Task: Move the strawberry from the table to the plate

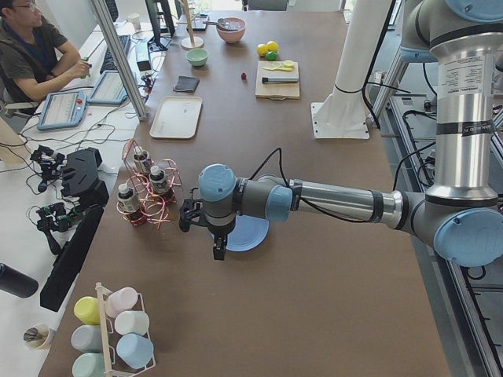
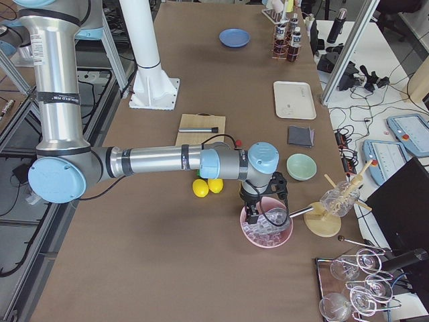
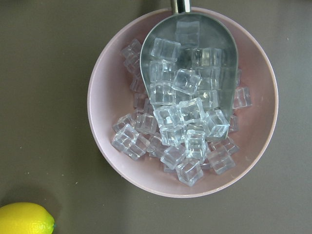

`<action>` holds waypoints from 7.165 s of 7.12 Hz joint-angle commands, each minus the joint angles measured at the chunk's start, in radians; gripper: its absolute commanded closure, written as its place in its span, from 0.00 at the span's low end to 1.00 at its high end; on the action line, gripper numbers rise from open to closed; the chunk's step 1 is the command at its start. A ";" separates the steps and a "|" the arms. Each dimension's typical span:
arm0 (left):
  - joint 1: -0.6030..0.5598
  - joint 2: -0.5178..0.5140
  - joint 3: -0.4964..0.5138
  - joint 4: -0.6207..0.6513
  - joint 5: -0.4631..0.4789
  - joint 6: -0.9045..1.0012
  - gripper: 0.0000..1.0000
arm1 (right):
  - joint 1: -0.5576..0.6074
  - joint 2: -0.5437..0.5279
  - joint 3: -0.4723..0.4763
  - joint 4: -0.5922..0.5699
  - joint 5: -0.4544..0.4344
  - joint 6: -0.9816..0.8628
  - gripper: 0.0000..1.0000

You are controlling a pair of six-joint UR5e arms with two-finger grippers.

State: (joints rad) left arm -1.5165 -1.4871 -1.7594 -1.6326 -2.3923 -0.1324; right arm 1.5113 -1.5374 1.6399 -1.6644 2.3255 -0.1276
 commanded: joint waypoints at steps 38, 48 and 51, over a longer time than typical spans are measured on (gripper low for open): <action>0.941 -0.474 0.120 -0.644 0.387 -1.294 1.00 | -0.400 0.154 0.152 0.171 0.075 0.697 0.00; 1.078 -0.547 0.135 -0.612 0.550 -1.339 0.08 | -0.715 0.284 -0.023 0.377 -0.175 1.034 0.13; 1.056 -0.542 0.133 -0.612 0.552 -1.339 0.06 | -0.723 0.283 -0.035 0.377 -0.175 1.034 0.36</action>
State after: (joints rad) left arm -0.4537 -2.0316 -1.6257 -2.2442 -1.8417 -1.4710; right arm 0.7922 -1.2544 1.6122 -1.2870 2.1512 0.9073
